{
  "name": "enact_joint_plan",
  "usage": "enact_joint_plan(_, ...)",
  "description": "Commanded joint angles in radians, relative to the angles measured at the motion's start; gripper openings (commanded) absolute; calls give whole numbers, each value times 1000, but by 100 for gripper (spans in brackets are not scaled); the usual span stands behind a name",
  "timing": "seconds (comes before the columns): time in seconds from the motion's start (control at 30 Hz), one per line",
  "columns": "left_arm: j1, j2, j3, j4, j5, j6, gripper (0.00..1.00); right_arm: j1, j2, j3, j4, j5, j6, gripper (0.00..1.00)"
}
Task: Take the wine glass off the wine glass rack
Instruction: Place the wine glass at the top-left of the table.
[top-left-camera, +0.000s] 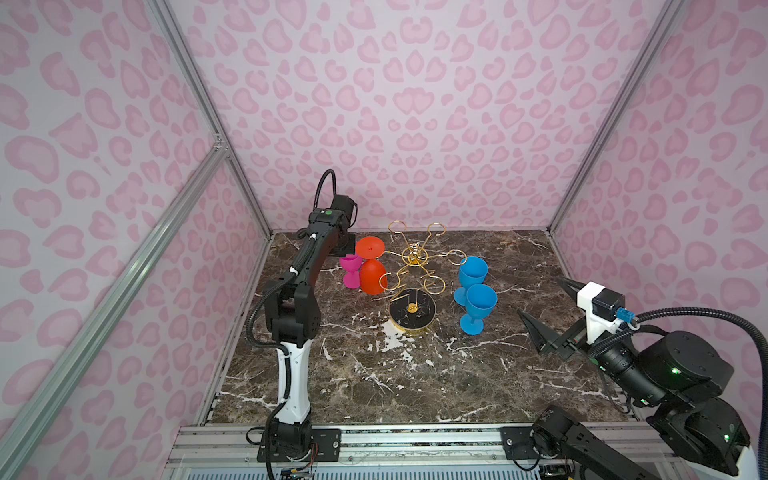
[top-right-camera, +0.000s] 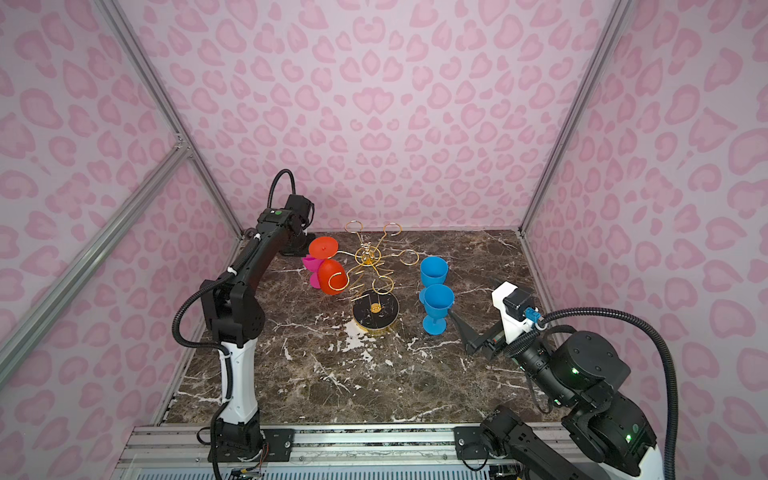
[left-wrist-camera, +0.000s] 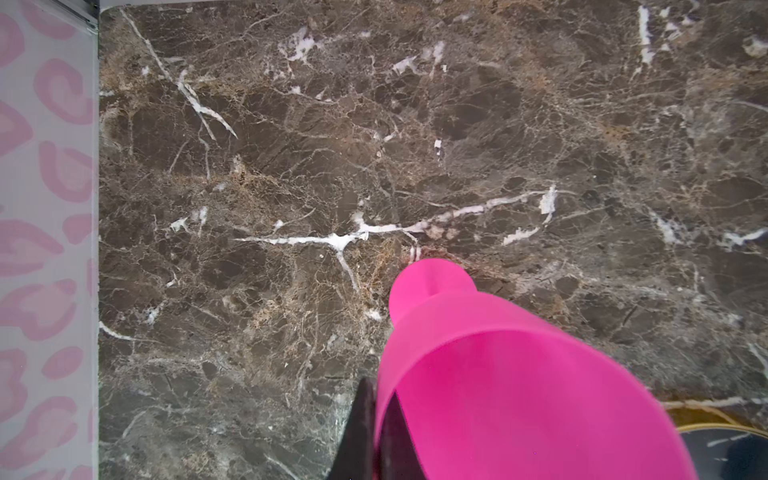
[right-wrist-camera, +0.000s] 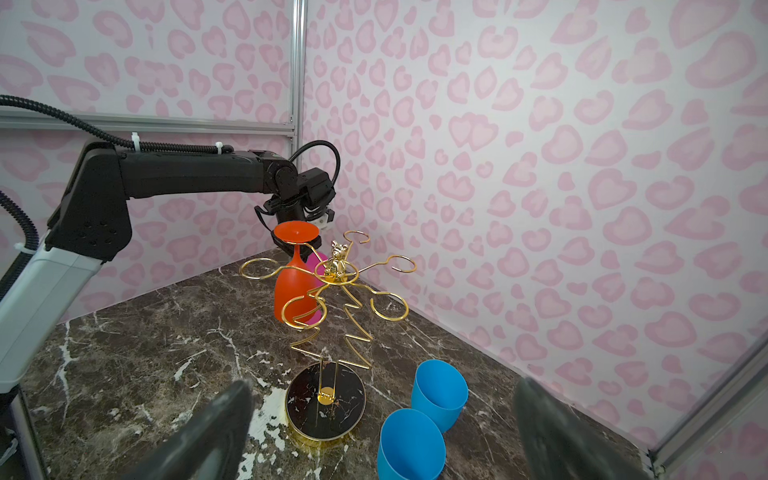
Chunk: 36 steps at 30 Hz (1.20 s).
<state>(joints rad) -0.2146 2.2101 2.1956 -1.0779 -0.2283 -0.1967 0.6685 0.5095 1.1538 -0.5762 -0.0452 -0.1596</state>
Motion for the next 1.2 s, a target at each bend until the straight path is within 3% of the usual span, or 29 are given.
enact_joint_plan(0.0, -3, 15, 13, -24, -30, 21, 7, 1, 1, -6, 1, -2, 11, 100)
enact_joint_plan(0.1, -2, 23, 13, -30, -28, 20, 13, 1, 4, -6, 3, -5, 14, 100)
enact_joint_plan(0.37, -1, -1, 42, -30, -30, 5, 42, 0, 11, 3, -2, -11, 11, 100)
enact_joint_plan(0.57, -1, -38, 70, -26, -23, -11, 55, 0, 13, 3, -2, -12, 11, 100)
enact_joint_plan(1.17, 70, -246, 72, 1, 181, -110, 57, 0, 6, 7, -7, -1, 18, 100)
